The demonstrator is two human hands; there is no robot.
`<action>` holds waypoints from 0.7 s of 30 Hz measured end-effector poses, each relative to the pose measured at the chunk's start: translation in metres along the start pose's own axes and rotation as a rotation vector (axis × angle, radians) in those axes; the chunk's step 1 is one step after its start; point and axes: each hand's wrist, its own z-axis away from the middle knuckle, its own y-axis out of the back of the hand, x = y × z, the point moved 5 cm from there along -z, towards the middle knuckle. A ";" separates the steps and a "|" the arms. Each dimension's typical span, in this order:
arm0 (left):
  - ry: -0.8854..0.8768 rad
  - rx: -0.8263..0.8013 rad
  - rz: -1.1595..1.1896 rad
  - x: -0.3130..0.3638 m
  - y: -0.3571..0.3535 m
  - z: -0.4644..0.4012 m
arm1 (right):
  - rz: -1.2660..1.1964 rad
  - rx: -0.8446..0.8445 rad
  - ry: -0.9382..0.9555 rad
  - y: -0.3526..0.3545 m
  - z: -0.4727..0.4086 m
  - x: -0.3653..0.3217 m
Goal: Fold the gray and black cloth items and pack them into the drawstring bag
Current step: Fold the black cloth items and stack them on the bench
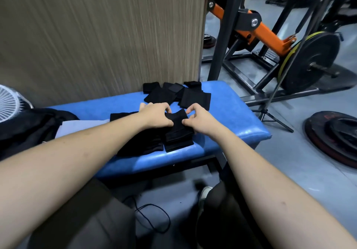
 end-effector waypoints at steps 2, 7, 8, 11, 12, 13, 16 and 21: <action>-0.029 0.026 -0.094 -0.001 -0.001 0.001 | 0.092 -0.019 0.029 -0.003 0.000 0.000; -0.060 0.023 -0.149 -0.001 -0.006 -0.005 | 0.244 0.046 -0.014 0.002 -0.005 0.010; -0.060 0.029 -0.130 0.000 -0.006 -0.007 | 0.256 0.088 -0.035 0.006 -0.006 0.012; -0.088 0.091 -0.051 0.004 -0.002 -0.013 | 0.313 0.227 -0.072 0.026 -0.009 0.017; -0.109 0.118 -0.046 0.006 -0.001 -0.016 | 0.329 0.266 -0.081 0.032 -0.011 0.020; -0.134 0.144 -0.065 0.008 0.000 -0.019 | 0.341 0.298 -0.091 0.038 -0.013 0.023; -0.191 0.208 -0.188 0.017 -0.001 -0.029 | 0.449 0.377 -0.121 0.051 -0.023 0.031; -0.117 0.265 -0.088 0.024 -0.007 -0.060 | 0.562 0.477 -0.186 0.060 -0.039 0.042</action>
